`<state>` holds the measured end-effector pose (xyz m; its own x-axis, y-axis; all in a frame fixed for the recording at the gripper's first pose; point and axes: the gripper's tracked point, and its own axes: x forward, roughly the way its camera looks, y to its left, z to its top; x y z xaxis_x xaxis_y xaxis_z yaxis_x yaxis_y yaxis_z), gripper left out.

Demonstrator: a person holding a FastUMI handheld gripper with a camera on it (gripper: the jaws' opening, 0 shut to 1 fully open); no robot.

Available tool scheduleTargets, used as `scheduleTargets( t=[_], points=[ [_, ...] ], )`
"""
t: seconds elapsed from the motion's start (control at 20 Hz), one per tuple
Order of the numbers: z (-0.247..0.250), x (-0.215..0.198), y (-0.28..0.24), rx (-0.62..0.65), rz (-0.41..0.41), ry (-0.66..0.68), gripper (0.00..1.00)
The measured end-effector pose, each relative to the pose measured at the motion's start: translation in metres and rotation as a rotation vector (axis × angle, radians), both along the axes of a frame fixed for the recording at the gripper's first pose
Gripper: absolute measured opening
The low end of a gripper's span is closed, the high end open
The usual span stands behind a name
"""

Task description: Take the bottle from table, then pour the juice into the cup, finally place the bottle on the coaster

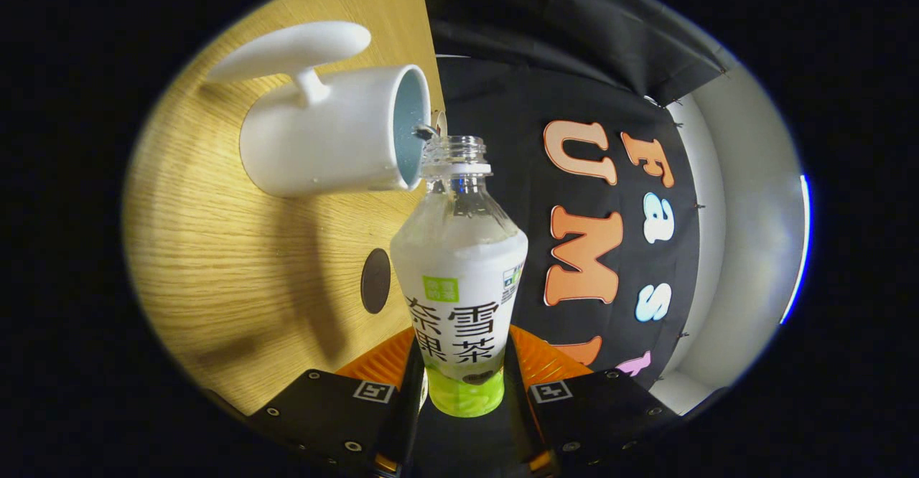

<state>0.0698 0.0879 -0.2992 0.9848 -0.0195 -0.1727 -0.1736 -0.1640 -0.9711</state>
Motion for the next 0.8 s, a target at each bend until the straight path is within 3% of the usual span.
scheduleTargets(
  t=[0.8],
  points=[
    [0.0047, 0.0014, -0.0002, -0.06, 0.014, -0.003, 0.54]
  ],
)
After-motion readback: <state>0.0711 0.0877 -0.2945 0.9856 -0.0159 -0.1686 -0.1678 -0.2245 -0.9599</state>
